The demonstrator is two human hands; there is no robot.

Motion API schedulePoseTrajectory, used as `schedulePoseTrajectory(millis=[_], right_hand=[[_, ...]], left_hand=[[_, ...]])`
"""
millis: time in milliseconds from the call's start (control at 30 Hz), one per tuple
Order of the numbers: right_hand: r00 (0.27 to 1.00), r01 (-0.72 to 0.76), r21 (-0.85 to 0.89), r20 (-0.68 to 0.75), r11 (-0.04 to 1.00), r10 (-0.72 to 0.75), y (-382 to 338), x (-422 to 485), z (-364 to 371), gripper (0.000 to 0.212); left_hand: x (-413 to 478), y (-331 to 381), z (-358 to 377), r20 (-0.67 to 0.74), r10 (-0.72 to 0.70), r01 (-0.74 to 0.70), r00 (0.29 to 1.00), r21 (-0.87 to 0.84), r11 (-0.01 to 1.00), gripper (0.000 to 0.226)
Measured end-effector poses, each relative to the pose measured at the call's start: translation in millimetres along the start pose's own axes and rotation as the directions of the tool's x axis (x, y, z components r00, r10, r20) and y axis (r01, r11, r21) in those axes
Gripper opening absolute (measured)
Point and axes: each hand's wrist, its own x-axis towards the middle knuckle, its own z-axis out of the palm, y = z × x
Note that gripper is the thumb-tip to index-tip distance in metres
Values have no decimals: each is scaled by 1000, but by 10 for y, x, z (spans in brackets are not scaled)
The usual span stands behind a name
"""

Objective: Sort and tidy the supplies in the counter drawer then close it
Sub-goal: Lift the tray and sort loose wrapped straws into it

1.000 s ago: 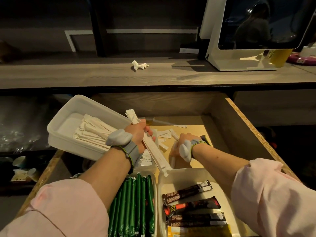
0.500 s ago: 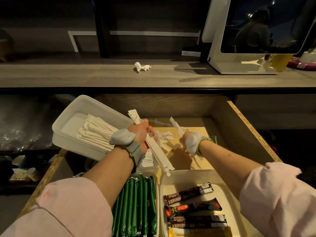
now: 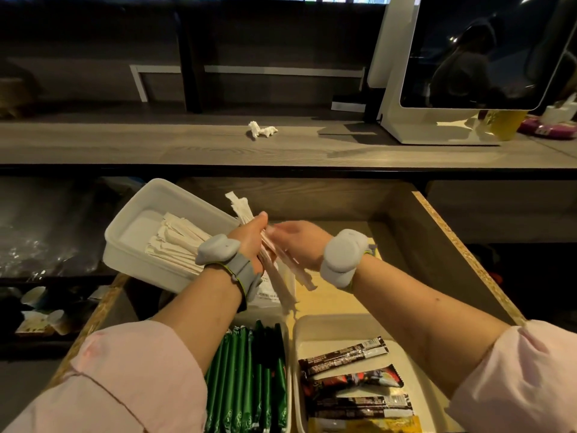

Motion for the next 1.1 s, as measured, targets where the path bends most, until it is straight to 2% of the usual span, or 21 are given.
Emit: schedulePoseTrajectory(millis=[67,100,167,233,333,400,467,500,533,567,600,633,667,700,767,833,933,1000,1067,1100], right_hand=[[979,-132,299,-108,945,171,86,51,-89,48],[949,-198,487,-123,851,291,148,84,-90,51],[888,-267,767,-40,584,459,207,45,32,54],[859,-276,891,60,361,509,204,1,160,56],[874,-172,984,126,55,469,78,-14,203,60],[902,-80,993,109,-86,418,-46,31,190,60],[932,-11,989,65,-149,358,-141,75,224,61],[939,-6,991,51,-133,339,-191,78,232,61],[935,-17,1000,25,-26,353,-201,91,222,61],[925,-24,988,-37,155,378,-185,101,203,60],[906,-7,928,-152,372,395,-144,130,156,58],[882,61,817,-313,573,352,-98,157,69,53],[851,157,668,-465,727,243,-74,165,-46,49],[821,249,536,-559,806,118,-63,174,-183,45],[793,350,343,-604,871,-81,-98,197,-452,42],[825,360,251,-535,899,-182,-130,236,-643,41],[956,210,227,-253,951,-151,-108,311,-675,43],[992,120,184,-71,976,-109,-78,307,-577,52],[996,86,191,-5,978,-87,-41,295,-481,62],[995,96,251,-32,963,-91,-20,298,-445,65]], left_hand=[[50,110,5,0,77,-77,997,-72,994,27],[17,190,25,-23,138,-140,990,-124,982,26],[-46,324,61,-67,235,-244,970,-226,943,29],[-206,441,90,-62,352,-354,934,-294,888,28],[-369,438,150,-16,450,-433,893,-302,849,22],[-466,340,212,12,479,-464,878,-222,857,19],[-518,273,239,64,491,-481,869,-129,867,20],[-500,258,221,89,491,-487,867,-62,871,23],[-478,245,195,112,487,-491,866,12,871,25],[-450,237,157,135,468,-481,873,84,873,25],[-429,229,121,161,420,-441,893,125,889,26],[-416,216,93,194,338,-371,921,169,913,28],[-395,191,60,233,231,-287,944,243,927,31],[-401,175,60,280,112,-209,953,345,915,34],[-412,161,52,355,-85,-128,931,536,834,36],[-380,150,58,417,-171,-148,893,630,763,33],[-341,129,40,481,-159,-206,862,620,757,29],[-320,136,27,469,-200,-181,860,648,740,37],[-340,147,20,435,-266,-108,860,666,738,45],[-343,155,18,430,-272,-90,861,655,750,45]])
